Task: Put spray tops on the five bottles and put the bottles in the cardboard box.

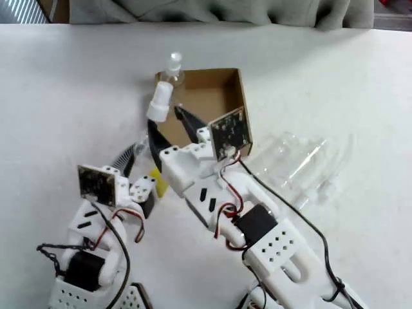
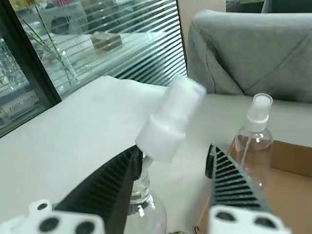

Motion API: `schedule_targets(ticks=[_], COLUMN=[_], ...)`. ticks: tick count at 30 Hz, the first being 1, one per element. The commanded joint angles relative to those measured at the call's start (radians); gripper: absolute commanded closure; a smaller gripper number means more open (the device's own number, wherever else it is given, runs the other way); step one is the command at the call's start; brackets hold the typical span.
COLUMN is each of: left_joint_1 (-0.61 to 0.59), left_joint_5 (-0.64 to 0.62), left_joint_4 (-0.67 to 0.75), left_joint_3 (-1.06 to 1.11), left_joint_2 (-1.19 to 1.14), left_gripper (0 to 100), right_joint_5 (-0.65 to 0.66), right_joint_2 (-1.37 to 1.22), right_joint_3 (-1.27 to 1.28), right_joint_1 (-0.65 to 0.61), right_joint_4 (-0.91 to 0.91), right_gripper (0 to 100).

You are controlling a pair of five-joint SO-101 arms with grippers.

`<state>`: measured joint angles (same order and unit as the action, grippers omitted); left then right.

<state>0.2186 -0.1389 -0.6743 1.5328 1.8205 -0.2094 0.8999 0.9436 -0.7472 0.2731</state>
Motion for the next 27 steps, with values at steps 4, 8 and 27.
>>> schedule_targets(ticks=[4, 8, 27], left_joint_1=[-0.010, -0.010, -0.010], left_joint_5=[0.015, 0.015, 0.011], left_joint_4=[0.031, 0.031, 0.051], left_joint_3=[-0.015, -0.015, -0.017], left_joint_2=[0.013, 0.013, 0.013], left_gripper=[98, 98, 98], right_joint_5=[0.012, 0.060, 0.121], right_joint_2=[0.099, 0.203, 0.259], right_joint_3=[-0.169, -0.213, -0.222], right_joint_1=[-0.004, -0.007, 0.147], right_joint_4=[0.162, 0.271, 0.378], right_gripper=[81.5, 82.2, 97.5])
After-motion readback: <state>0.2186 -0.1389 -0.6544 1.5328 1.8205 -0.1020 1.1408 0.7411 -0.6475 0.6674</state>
